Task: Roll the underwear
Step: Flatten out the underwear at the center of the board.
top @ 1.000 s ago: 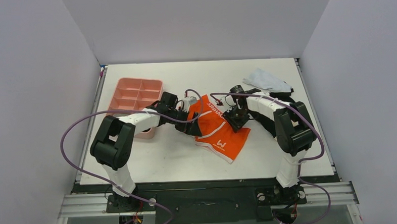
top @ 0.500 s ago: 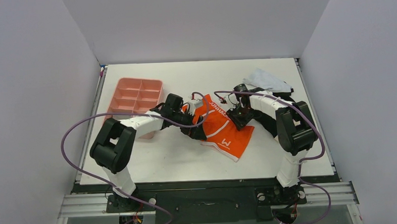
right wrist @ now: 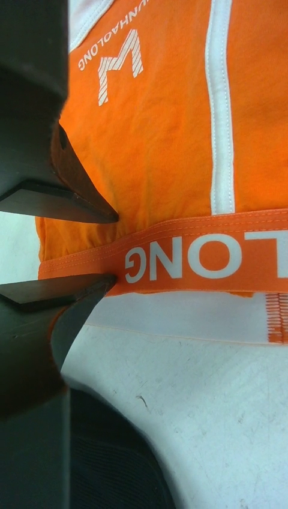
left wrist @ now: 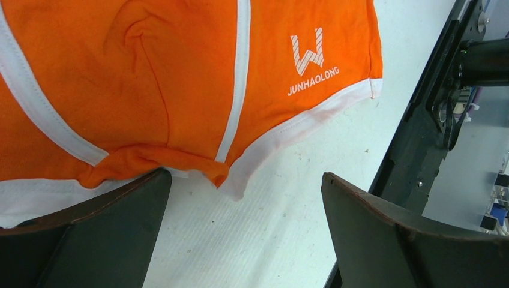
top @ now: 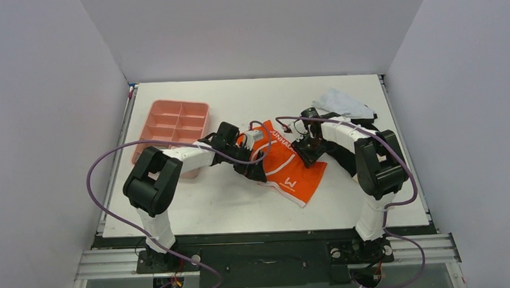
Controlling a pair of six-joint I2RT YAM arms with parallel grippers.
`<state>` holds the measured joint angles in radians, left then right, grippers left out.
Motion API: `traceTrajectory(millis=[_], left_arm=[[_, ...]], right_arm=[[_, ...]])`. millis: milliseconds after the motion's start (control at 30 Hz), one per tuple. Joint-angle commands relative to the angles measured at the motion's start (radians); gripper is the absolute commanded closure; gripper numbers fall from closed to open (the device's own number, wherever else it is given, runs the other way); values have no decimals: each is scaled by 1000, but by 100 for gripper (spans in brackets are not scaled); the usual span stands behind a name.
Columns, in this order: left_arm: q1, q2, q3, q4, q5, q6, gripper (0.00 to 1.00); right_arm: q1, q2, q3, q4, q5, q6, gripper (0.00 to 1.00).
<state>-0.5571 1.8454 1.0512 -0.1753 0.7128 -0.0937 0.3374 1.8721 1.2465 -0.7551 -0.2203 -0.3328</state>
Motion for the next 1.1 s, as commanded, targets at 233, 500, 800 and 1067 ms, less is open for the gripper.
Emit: traceTrajectory(millis=[233,500,800,1067], left_arm=[[-3,7,81,-166,-50,130,3],[-1,-22,78,-198,-38,161,3],[-24,12,118,-28,44,21,3],[-25,58,127,79,27,-61,3]], right_arm=[[-49,-14,-30,14,62,-34,66],[-69,-17,-37,20,72,-44,67],[-66,-12,-35,20,57,-32,67],[-64,-16,-36,19,53,-31,67]])
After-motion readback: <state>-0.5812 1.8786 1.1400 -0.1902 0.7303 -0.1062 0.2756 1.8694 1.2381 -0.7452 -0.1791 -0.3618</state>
